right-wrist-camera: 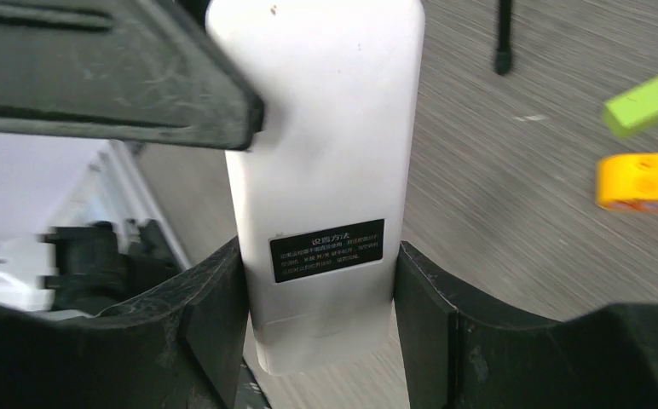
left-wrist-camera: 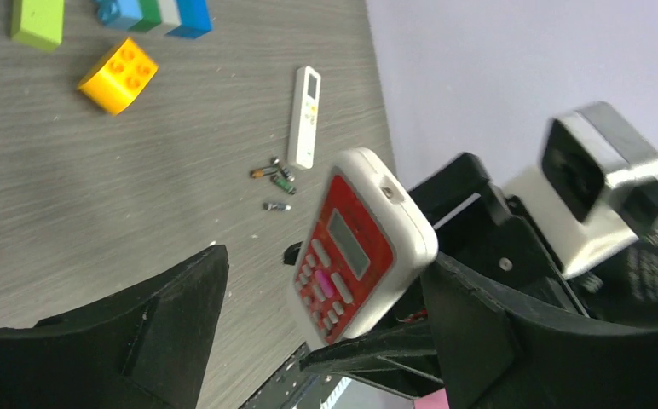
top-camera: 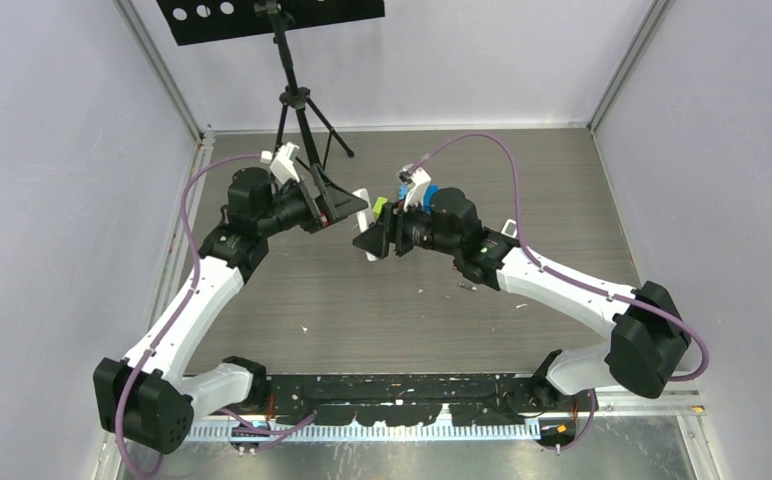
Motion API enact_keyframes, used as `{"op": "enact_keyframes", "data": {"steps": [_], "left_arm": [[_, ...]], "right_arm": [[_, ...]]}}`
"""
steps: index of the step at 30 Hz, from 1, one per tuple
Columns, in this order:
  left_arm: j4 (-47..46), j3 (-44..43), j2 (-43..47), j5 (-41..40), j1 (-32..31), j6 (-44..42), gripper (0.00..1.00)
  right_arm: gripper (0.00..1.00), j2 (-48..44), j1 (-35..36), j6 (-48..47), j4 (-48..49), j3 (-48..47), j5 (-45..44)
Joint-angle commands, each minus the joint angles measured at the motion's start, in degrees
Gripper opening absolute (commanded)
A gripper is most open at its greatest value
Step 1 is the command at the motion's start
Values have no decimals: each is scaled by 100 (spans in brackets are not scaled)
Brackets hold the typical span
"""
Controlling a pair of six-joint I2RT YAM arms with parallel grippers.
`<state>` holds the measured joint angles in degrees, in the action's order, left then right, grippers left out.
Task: Load the batteries into the remote control
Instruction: Adjust the remote control.
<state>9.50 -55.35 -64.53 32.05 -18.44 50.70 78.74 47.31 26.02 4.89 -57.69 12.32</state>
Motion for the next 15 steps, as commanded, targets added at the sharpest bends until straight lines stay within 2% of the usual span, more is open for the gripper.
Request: {"op": "enact_keyframes", "data": {"steps": [1,3,6,9,13,14,15], "left_arm": [[356,-200,-269,-86,-11,-64,82],[389,-208,-370,-141,-11,24,74],[531,-212,-560,-234,-11,76,62],[488,-181,-683,-213,-11,168,51],[382,-130,-750,-46,-11,237,32],[356,-128,-747,1,0,205,19],[366,-158,-743,115,54,126,11]], "right_arm": [[32,65,411,-1347,-1164,-606,-1487],[32,272,648,-1492,-1461,-886,-2030],[32,550,874,-1639,-1690,-1197,-2393],[32,735,991,-1659,-1719,-1350,-2477],[32,824,1008,-1524,-1672,-1401,-2526],[33,817,1008,-1483,-1663,-1398,-2534],[37,806,1002,-1451,-1681,-1390,-2530]]}}
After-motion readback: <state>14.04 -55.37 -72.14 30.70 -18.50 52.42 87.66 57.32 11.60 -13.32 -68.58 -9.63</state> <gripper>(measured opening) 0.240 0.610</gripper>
